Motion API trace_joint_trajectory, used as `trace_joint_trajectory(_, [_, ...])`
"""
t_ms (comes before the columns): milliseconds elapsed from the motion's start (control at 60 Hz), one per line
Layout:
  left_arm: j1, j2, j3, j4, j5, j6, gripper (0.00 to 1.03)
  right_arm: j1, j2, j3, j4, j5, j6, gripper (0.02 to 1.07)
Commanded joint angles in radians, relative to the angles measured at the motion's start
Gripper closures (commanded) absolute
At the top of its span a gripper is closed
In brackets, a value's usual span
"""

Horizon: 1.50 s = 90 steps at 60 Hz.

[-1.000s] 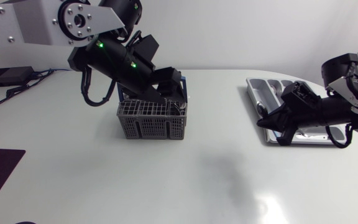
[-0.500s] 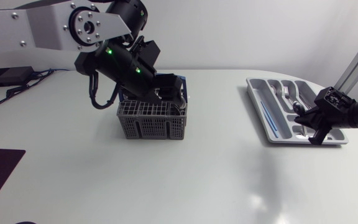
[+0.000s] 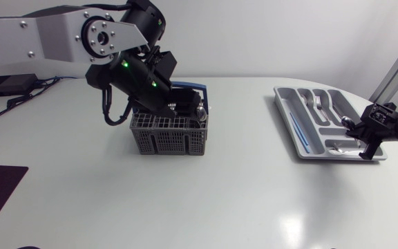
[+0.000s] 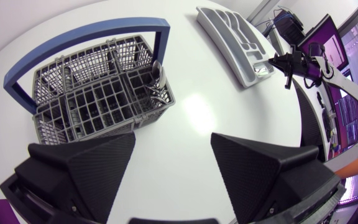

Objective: Unload the cutlery basket into the drawer organizer.

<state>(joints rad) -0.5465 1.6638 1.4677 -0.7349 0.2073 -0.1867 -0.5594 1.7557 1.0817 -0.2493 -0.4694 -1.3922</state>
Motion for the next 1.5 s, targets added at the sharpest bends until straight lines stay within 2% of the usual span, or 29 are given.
trace_joint_trajectory(0, [-0.006,0.016,-0.024,0.005,-0.009,0.003,0.18,-0.014,0.057,0.046,0.015,0.015,-0.070,1.02])
trace_joint_trajectory(183, [-0.012,0.016,-0.033,0.006,-0.029,0.007,0.17,-0.036,0.149,0.113,0.025,0.060,-0.153,1.01])
trace_joint_trajectory(367, [-0.021,0.017,-0.038,0.008,-0.057,0.004,0.17,-0.042,0.197,0.092,0.073,0.130,-0.248,1.01])
trace_joint_trajectory(467, [-0.021,0.017,-0.040,0.006,-0.063,0.004,0.14,-0.048,0.194,0.075,0.074,0.132,-0.266,1.00])
trace_joint_trajectory(633, [-0.023,0.017,-0.038,-0.003,-0.088,0.001,0.11,-0.054,0.189,0.049,0.120,0.161,-0.272,0.84])
trace_joint_trajectory(717, [-0.021,0.014,-0.038,-0.008,-0.092,0.001,0.11,-0.056,0.163,0.018,0.148,0.167,-0.272,0.71])
trace_joint_trajectory(867, [-0.021,0.014,-0.041,-0.023,-0.098,0.003,0.10,-0.053,0.123,-0.022,0.171,0.190,-0.269,0.54])
trace_joint_trajectory(1183, [-0.020,0.016,-0.026,-0.070,-0.103,-0.014,0.09,-0.016,-0.045,-0.124,0.171,0.187,-0.189,0.50])
trace_joint_trajectory(1250, [-0.020,0.016,-0.024,-0.072,-0.103,-0.023,0.09,0.009,-0.088,-0.155,0.171,0.187,-0.148,0.44])
trace_joint_trajectory(1483, [-0.024,0.024,-0.030,-0.073,-0.105,-0.042,0.09,0.110,-0.236,-0.264,0.162,0.186,-0.014,0.44])
